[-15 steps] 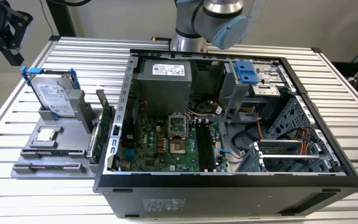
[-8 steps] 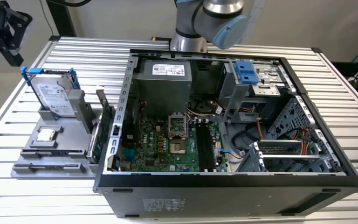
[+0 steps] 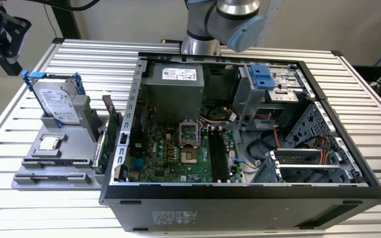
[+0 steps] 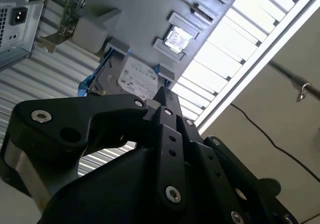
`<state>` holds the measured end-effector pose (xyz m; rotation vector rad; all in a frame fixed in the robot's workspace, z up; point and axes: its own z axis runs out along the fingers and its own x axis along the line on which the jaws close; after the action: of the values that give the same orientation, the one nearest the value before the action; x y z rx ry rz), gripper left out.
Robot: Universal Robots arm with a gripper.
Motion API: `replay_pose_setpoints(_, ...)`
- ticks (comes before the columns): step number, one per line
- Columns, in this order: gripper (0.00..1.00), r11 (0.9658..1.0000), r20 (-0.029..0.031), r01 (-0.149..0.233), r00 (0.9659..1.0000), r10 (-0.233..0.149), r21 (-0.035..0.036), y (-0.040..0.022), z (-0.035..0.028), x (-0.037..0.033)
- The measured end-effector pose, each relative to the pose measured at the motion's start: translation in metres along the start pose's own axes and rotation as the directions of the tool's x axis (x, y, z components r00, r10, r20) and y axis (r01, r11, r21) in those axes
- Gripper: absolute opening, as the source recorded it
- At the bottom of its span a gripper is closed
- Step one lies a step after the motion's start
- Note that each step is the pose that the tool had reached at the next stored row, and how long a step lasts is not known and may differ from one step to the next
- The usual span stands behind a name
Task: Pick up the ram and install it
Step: 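Reach for the ram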
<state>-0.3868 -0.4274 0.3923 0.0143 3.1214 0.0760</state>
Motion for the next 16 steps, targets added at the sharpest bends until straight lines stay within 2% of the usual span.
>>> replay_pose_setpoints(7, 0.0, 1.0, -0.0001, 0.003, 1.0, -0.003, -0.0001, -0.0124, -0.0004, -0.0091)
replay_pose_setpoints(8, 0.0, 1.0, -0.0002, 0.004, 1.0, -0.004, -0.0001, -0.017, -0.0006, -0.0103)
replay_pose_setpoints(16, 0.0, 1.0, -0.0003, 0.007, 1.0, -0.007, -0.0002, -0.0364, -0.0013, -0.0122)
